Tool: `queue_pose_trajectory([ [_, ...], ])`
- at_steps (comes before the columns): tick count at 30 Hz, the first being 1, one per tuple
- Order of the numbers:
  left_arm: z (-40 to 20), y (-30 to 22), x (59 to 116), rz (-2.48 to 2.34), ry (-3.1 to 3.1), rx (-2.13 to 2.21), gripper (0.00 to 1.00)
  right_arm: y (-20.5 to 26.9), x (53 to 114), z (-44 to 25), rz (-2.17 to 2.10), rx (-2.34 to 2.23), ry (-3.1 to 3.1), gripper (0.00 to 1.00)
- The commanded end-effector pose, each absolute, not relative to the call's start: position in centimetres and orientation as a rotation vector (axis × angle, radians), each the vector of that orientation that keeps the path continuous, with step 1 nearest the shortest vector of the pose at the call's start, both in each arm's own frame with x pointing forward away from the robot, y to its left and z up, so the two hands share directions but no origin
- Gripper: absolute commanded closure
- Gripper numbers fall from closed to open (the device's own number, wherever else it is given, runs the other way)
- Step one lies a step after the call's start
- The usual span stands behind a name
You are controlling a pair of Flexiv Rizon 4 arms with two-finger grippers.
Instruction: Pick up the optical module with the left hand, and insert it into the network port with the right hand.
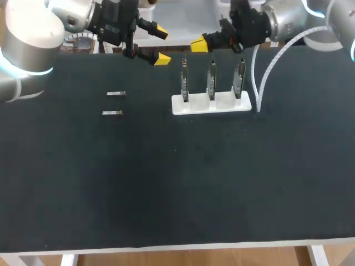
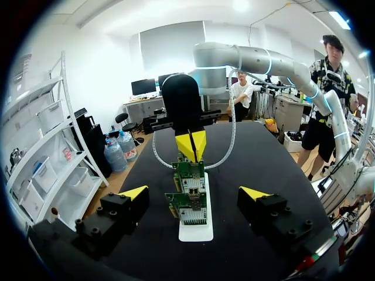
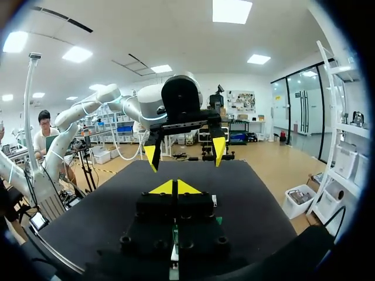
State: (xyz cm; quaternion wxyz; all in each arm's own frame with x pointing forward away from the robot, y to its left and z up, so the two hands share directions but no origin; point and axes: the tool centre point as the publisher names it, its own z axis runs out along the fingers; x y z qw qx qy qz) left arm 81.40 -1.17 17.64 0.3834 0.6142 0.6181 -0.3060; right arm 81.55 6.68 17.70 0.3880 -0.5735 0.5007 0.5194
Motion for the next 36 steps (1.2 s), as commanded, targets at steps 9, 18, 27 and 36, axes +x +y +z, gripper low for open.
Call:
queue_pose_trajectory([
  [9,17.7,-1.2,81.3,-0.776,1.579,1.564,0.0,1.6,78.6,18.4,1.234,-1.41,1.358,1.0],
  [18,17.7,-1.2,81.3,-0.776,1.579,1.564,0.0,-0.2,78.4,19.6,1.179,-1.397,1.378,1.0],
  [27,17.7,-1.2,81.3,-0.776,1.579,1.564,0.0,0.0,78.2,19.7,1.175,-1.395,1.377,0.0],
  [36,17.7,-1.2,81.3,-0.776,1.579,1.564,0.0,0.0,78.2,19.7,1.175,-1.395,1.377,0.0],
])
